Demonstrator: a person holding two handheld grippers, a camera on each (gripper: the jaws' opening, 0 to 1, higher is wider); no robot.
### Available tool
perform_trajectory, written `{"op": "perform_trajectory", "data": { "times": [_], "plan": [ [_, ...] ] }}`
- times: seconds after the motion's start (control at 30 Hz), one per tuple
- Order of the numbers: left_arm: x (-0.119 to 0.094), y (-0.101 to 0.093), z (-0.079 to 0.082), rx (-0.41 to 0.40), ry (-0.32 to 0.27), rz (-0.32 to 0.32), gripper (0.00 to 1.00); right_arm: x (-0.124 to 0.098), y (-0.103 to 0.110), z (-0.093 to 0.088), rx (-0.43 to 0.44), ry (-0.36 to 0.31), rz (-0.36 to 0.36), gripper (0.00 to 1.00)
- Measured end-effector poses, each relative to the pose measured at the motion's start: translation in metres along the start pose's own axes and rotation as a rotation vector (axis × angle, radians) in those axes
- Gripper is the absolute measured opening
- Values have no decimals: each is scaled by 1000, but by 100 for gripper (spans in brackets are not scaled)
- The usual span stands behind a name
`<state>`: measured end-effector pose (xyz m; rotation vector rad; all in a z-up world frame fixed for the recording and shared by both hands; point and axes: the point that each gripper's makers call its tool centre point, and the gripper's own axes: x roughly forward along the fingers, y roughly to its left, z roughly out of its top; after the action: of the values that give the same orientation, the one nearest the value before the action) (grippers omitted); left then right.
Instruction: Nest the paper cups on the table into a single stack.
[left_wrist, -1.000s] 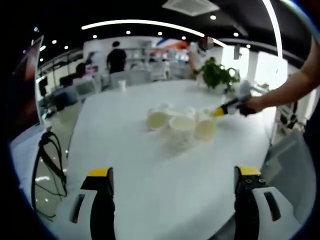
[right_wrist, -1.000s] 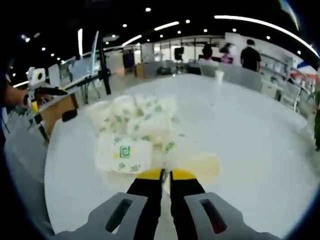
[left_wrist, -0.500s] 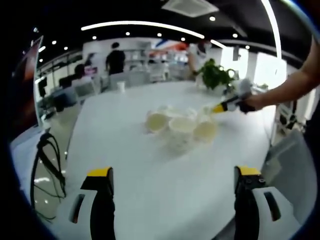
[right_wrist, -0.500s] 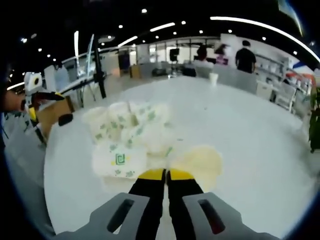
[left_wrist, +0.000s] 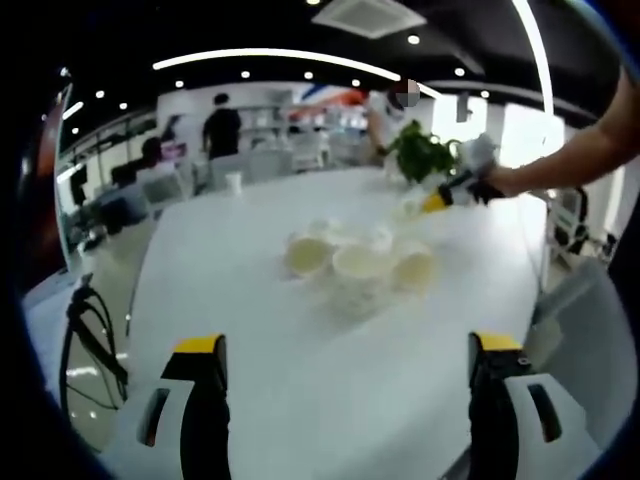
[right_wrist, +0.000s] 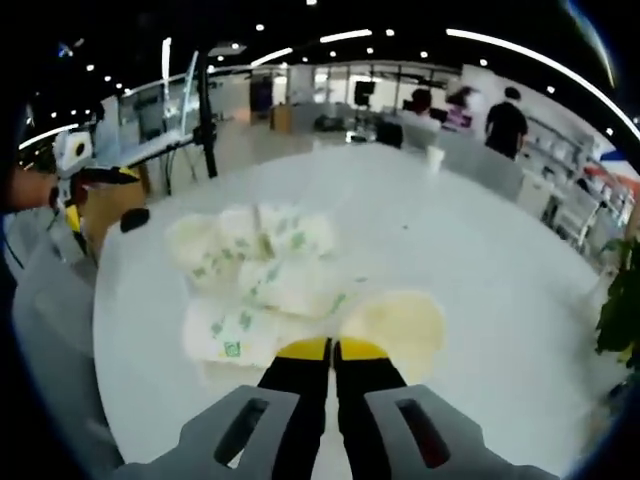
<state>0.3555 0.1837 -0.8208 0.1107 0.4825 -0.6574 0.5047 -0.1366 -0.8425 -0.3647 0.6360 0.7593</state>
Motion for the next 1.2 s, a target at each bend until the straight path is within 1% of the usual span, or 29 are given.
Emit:
{"op": "perform_trajectory", "data": {
  "times": [0.07, 0.1, 0.17, 0.3, 0.43, 0.53, 0.6, 0.67, 0.7, 0.77, 0.8, 0.83, 0.87, 0.93, 1.0, 1.07, 1.2],
  "plan": [
    [1, 0, 0, 0, -4, -1, 98, -2, -3, 4, -9, 6, 1, 0],
    [1, 0, 0, 0, -5, -2, 98, -4, -4, 6, -21, 23, -4, 0],
    [1, -1, 1, 2, -7, -4, 98, -7, -8, 10, -32, 37, -8, 0],
    [0, 0, 1, 3, -11, -3, 98, -13, -12, 17, -55, 90, -4, 0],
    [-2, 1, 0, 8, -13, -4, 98, -19, -15, 23, -109, 149, -2, 0],
    [-2, 1, 0, 9, -11, -5, 98, -21, -16, 24, -130, 193, 4, 0],
    [-3, 0, 0, 10, -11, -8, 98, -24, -17, 21, -148, 246, 5, 0],
    [-2, 0, 0, 12, -12, -10, 98, -24, -16, 19, -158, 279, 18, 0],
    [-2, -1, 0, 14, -11, -12, 98, -26, -15, 16, -171, 315, 32, 0],
    [-3, -2, -1, 15, -10, -15, 98, -29, -13, 16, -189, 363, 54, 0],
    [-3, -3, -1, 16, -9, -17, 98, -33, -11, 13, -196, 408, 67, 0],
    [-3, -3, -1, 17, -8, -19, 98, -34, -11, 15, -225, 435, 78, 0],
    [-3, -4, -2, 18, -5, -22, 98, -35, -10, 18, -240, 448, 84, 0],
    [-2, -5, -4, 23, 2, -27, 98, -40, -8, 24, -259, 485, 94, 0],
    [-1, -5, -4, 25, 5, -33, 98, -41, -6, 34, -272, 502, 99, 0],
    [-1, -6, -3, 28, 6, -37, 98, -46, -3, 38, -290, 548, 113, 0],
    [1, -5, -1, 37, 11, -47, 98, -48, -3, 45, -312, 597, 116, 0]
  ]
}}
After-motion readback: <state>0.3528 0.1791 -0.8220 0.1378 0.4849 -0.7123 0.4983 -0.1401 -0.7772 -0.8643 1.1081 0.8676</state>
